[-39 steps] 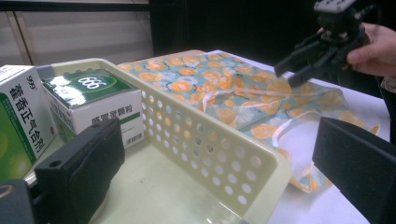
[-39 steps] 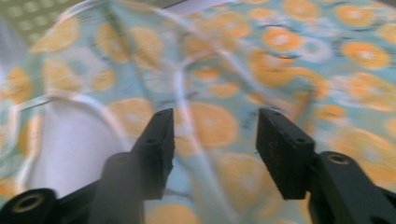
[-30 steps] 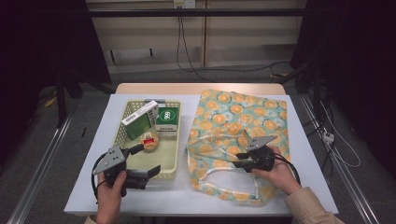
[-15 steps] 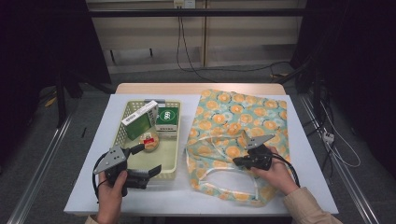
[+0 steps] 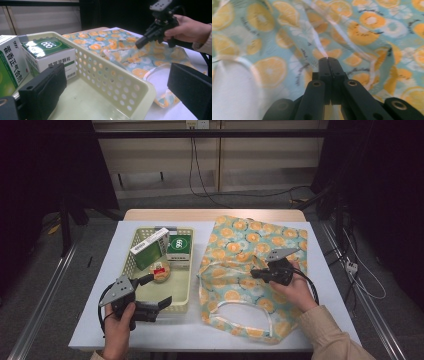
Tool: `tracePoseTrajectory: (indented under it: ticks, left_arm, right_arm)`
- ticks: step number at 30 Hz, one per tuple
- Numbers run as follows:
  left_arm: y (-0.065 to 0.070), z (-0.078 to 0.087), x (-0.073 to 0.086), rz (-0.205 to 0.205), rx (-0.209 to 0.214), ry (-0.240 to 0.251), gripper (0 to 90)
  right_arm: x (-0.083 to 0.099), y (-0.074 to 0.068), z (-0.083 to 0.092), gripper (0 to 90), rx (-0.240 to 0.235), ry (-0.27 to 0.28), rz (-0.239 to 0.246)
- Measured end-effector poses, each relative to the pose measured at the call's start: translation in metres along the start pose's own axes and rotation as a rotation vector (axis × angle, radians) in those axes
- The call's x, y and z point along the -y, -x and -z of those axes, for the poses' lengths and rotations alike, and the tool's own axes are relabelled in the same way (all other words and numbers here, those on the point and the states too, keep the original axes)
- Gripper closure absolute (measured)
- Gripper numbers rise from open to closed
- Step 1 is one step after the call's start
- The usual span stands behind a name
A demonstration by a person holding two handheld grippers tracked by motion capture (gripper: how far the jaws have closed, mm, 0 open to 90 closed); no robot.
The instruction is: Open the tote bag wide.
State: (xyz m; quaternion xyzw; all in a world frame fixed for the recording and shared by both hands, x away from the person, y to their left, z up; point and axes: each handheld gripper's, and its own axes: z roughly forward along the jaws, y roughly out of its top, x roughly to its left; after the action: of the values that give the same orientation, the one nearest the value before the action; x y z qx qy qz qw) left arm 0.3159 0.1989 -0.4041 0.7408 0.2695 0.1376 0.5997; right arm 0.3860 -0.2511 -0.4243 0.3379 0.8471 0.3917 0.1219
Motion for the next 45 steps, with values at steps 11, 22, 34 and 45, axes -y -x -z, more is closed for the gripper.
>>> tracePoseTrajectory:
  ticks: [11, 22, 34, 45]
  left_arm:
    - [0.000, 0.000, 0.000, 0.003, 0.003, 0.002, 2.0]
    - [-0.001, -0.003, 0.002, 0.006, 0.001, -0.012, 2.0]
    - [0.000, -0.002, 0.001, -0.001, 0.003, -0.006, 2.0]
    - [-0.002, 0.000, -0.001, 0.008, -0.004, 0.009, 2.0]
  right_arm:
    - [0.008, 0.020, -0.024, 90.0, 0.049, -0.024, -0.045]
    - [0.023, 0.010, -0.032, 69.0, 0.017, 0.014, -0.076]
    - [0.023, -0.007, -0.035, 44.4, 0.015, -0.006, 0.031]
    - [0.021, 0.007, -0.033, 85.9, 0.070, -0.007, 0.017]
